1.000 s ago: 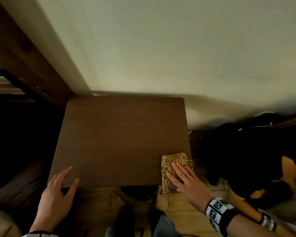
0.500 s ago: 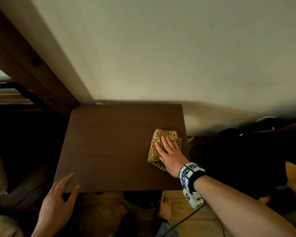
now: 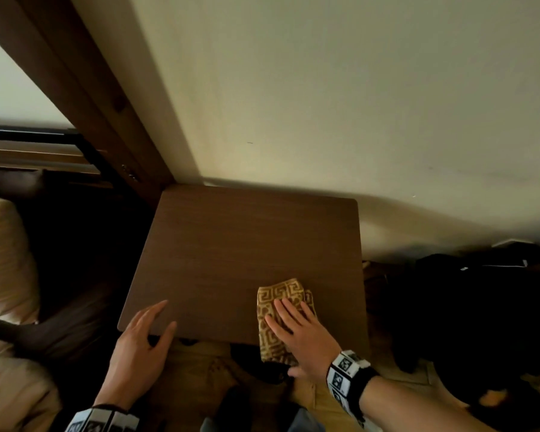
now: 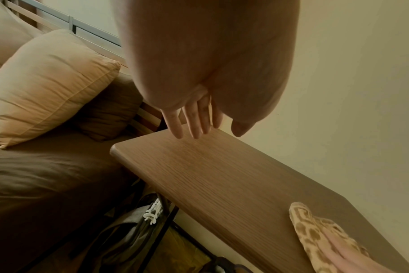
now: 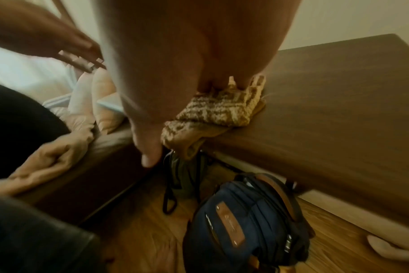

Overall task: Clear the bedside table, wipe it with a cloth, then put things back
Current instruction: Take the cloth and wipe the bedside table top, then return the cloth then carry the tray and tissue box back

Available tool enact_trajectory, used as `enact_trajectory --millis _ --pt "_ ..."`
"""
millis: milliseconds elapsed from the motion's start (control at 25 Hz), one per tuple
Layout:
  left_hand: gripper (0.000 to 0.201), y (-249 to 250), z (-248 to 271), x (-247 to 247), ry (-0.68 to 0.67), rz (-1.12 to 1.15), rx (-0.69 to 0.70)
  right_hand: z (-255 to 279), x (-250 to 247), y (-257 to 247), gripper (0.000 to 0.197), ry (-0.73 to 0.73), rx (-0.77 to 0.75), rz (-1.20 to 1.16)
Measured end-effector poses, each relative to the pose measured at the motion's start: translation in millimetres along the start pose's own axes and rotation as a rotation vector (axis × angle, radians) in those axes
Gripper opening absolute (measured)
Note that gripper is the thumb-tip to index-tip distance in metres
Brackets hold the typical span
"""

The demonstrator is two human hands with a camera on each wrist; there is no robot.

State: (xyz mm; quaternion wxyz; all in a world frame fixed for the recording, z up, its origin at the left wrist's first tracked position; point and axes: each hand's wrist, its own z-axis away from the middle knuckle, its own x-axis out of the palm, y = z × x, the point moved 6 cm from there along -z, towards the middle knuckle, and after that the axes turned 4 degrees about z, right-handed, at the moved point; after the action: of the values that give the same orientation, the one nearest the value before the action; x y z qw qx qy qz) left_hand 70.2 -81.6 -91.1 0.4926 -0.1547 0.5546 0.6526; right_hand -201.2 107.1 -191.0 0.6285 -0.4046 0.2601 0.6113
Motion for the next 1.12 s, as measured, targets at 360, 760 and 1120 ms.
enact_trajectory --millis 360,760,1120 --pt "0.050 89.9 11.3 40.6 -0.210 -0.005 0.223 65.7 16.3 8.5 0.055 0.062 -0.132 0.027" --pt "0.041 174.1 53.2 97.0 -0.744 0.096 0.299 140.1 -83.8 41.2 0.034 0.076 0.025 -1.240" --pt "0.028 258.9 93.0 100.0 -0.873 0.326 0.306 240.2 -112.5 66.5 0.030 0.538 0.362 -1.571"
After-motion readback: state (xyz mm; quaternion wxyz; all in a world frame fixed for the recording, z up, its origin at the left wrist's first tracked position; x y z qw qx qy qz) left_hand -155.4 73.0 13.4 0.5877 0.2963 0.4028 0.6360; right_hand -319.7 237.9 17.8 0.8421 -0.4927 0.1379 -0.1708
